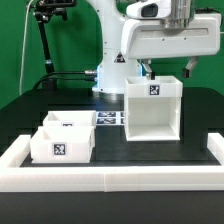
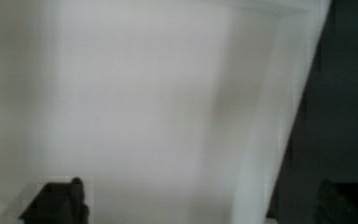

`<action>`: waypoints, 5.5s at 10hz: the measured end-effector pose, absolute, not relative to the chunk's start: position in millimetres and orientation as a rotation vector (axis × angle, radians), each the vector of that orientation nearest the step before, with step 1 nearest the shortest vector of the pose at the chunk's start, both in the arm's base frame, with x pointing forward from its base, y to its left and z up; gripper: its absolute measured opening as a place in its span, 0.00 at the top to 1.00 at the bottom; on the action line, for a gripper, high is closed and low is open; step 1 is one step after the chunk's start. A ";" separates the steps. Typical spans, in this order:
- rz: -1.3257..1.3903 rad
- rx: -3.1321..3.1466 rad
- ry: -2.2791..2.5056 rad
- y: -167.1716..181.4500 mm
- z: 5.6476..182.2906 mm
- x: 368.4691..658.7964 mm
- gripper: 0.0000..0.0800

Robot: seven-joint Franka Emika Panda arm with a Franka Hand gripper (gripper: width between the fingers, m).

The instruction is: Assemble drawer

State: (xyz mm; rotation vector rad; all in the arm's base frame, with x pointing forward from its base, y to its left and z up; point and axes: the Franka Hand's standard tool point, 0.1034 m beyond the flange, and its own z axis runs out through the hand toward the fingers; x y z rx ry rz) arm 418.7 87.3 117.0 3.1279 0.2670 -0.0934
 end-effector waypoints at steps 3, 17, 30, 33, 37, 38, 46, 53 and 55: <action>-0.087 3.132 0.239 92.4 99.6 417.4 0.19; -0.088 3.125 0.254 93.7 93.6 416.4 0.95; 0.076 3.180 0.093 77.6 96.2 577.9 0.95; 0.076 3.180 0.081 77.5 96.2 576.9 0.95; 0.077 3.186 -0.420 81.4 97.8 577.6 0.95; 0.088 3.180 -0.568 78.1 99.0 581.1 0.95; 0.103 3.077 -1.125 81.7 103.8 589.1 0.95; -0.054 2.492 -2.269 76.5 104.1 602.6 0.95; -0.050 2.536 -2.224 78.3 104.6 602.5 0.95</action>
Offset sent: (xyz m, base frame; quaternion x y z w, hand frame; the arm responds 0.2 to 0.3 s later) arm -0.0035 -0.0058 -0.0261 -0.0516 0.0183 -0.0161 0.9984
